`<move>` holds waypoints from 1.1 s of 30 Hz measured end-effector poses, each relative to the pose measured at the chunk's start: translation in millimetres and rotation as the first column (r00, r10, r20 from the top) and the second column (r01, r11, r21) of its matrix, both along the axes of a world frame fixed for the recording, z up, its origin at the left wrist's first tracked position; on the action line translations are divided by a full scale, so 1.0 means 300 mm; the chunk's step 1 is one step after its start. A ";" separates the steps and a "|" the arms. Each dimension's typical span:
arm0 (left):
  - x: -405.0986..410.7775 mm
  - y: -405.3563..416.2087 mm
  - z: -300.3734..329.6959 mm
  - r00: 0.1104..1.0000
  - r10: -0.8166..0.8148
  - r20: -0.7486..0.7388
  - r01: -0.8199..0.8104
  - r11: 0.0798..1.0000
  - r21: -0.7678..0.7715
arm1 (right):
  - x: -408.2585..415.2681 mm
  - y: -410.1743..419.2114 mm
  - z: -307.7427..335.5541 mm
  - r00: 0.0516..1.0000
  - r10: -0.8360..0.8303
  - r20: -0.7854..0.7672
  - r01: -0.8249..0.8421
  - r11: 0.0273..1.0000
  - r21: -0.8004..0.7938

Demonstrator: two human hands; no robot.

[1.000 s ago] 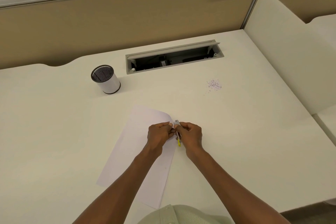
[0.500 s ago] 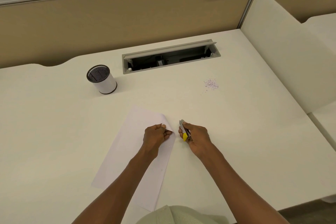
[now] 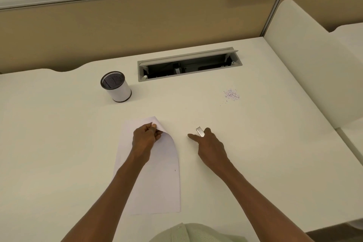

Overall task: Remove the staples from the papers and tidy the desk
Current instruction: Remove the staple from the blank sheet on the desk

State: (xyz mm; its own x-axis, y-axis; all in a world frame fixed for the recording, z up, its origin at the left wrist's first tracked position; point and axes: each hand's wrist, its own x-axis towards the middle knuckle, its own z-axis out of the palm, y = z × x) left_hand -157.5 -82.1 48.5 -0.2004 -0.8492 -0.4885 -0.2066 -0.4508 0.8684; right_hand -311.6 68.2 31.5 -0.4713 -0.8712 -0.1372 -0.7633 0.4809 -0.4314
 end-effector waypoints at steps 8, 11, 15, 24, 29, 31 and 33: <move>0.032 -0.065 0.054 0.993 0.091 -0.079 -0.092 0.996 -0.002 | -0.004 -0.016 -0.063 0.956 0.119 -0.268 -0.130 0.991 -0.021; 0.026 -0.073 0.059 0.991 0.095 -0.094 -0.096 0.995 0.000 | -0.034 -0.026 -0.043 0.955 0.099 -0.281 -0.104 0.995 -0.005; 0.020 -0.073 0.053 0.988 0.108 -0.106 -0.107 0.994 0.016 | -0.125 -0.049 -0.037 0.955 -0.019 -0.296 0.017 1.000 -0.010; 0.018 -0.069 0.058 0.988 0.090 -0.125 -0.089 0.996 0.010 | -0.415 -0.133 -0.008 0.977 -0.200 0.072 0.187 0.969 0.163; 0.013 -0.071 0.054 0.987 0.097 -0.127 -0.094 0.995 0.026 | -0.480 -0.121 0.012 0.912 -0.284 0.295 0.302 0.953 -0.019; 0.009 -0.069 0.055 0.987 0.096 -0.131 -0.092 0.995 0.031 | -0.477 -0.117 -0.006 0.881 -0.306 0.360 0.342 0.939 -0.038; 0.007 -0.069 0.055 0.987 0.097 -0.132 -0.093 0.995 0.034 | -0.468 -0.120 -0.017 0.830 -0.344 0.440 0.418 0.905 -0.082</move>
State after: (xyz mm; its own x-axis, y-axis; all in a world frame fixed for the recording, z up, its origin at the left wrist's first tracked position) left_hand -155.3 -102.8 65.1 -0.1841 -0.8542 -0.4863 -0.0449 -0.4869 0.8723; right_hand -452.0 32.2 26.4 -0.7046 -0.6608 -0.2584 -0.2727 0.5885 -0.7611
